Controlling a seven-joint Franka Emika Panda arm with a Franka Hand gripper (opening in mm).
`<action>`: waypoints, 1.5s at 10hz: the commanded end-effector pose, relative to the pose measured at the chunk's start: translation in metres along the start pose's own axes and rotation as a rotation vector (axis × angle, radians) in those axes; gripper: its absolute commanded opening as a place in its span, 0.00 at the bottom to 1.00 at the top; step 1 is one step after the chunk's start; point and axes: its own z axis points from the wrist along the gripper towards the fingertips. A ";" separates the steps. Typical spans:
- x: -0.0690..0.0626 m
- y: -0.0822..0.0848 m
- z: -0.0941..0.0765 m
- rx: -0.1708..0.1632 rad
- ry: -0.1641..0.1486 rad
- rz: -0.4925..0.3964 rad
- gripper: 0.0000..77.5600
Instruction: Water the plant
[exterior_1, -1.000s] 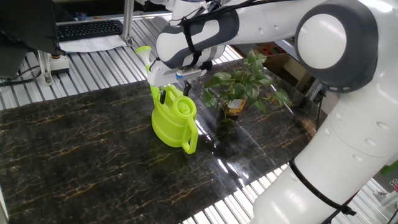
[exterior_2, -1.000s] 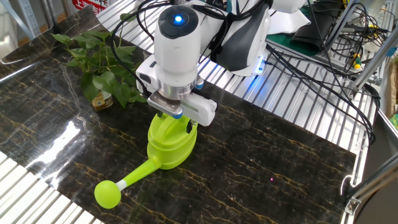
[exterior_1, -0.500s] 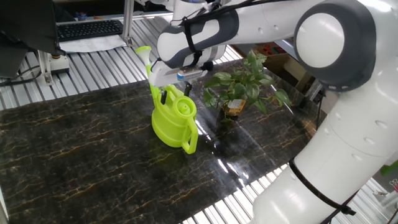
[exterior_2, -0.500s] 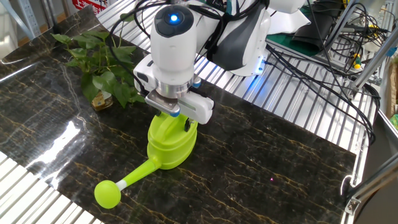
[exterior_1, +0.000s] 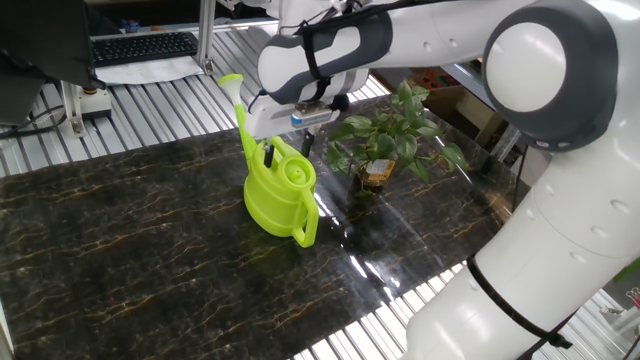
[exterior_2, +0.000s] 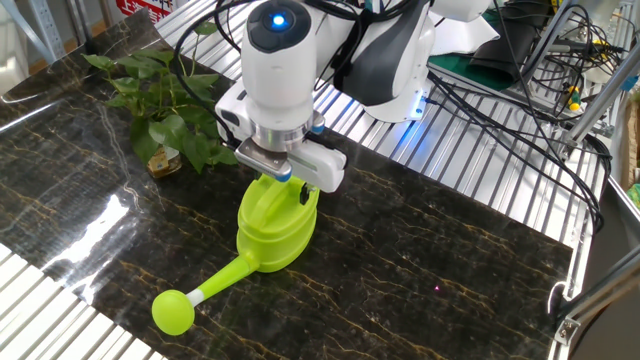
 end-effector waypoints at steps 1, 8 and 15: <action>-0.002 0.000 0.004 -0.007 -0.008 0.010 1.00; -0.008 0.001 0.002 -0.011 -0.009 -0.003 1.00; -0.008 0.001 0.005 0.011 -0.020 0.023 1.00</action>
